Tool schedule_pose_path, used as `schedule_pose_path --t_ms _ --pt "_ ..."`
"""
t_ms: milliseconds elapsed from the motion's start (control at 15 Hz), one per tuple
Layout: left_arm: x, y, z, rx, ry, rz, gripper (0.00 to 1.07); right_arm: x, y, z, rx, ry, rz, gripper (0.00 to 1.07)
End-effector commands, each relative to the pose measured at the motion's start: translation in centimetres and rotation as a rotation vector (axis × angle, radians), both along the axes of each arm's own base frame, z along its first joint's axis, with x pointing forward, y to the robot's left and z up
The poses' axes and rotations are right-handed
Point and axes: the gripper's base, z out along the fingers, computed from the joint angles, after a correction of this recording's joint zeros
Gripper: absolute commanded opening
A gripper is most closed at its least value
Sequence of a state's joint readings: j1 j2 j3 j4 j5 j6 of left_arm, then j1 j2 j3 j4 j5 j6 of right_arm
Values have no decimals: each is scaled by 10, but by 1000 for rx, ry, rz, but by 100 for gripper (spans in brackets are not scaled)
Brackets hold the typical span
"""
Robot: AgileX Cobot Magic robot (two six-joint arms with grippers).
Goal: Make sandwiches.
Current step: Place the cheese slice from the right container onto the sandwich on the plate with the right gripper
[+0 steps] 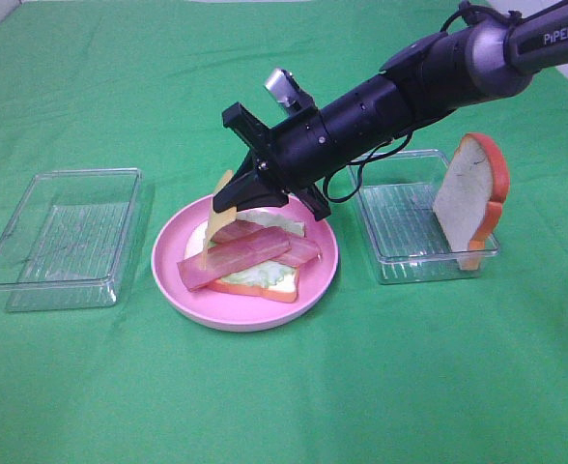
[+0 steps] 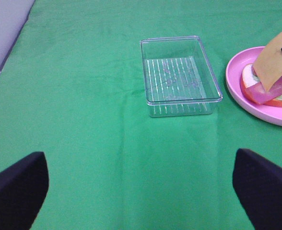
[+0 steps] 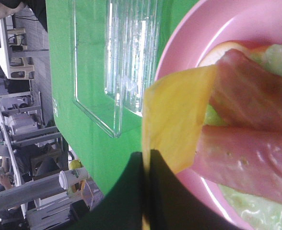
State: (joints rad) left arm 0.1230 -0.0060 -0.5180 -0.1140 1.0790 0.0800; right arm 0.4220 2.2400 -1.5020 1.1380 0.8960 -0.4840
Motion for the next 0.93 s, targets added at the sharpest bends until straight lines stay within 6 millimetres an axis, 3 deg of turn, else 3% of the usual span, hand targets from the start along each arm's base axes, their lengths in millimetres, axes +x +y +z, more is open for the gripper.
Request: schedule_pose_path --t_ms 67,333,667,933 --pt "-3 0 -1 -5 -16 3 98 2 -2 0 -30 -7 2 0" --pt "-3 0 -1 -5 -16 3 98 0 -5 -3 -79 18 -1 6" --pt "-3 0 -1 -5 -16 3 98 0 -15 16 -186 -76 29 47" --pt "-3 0 -1 -5 -16 3 98 -1 -29 52 -338 -179 47 69"
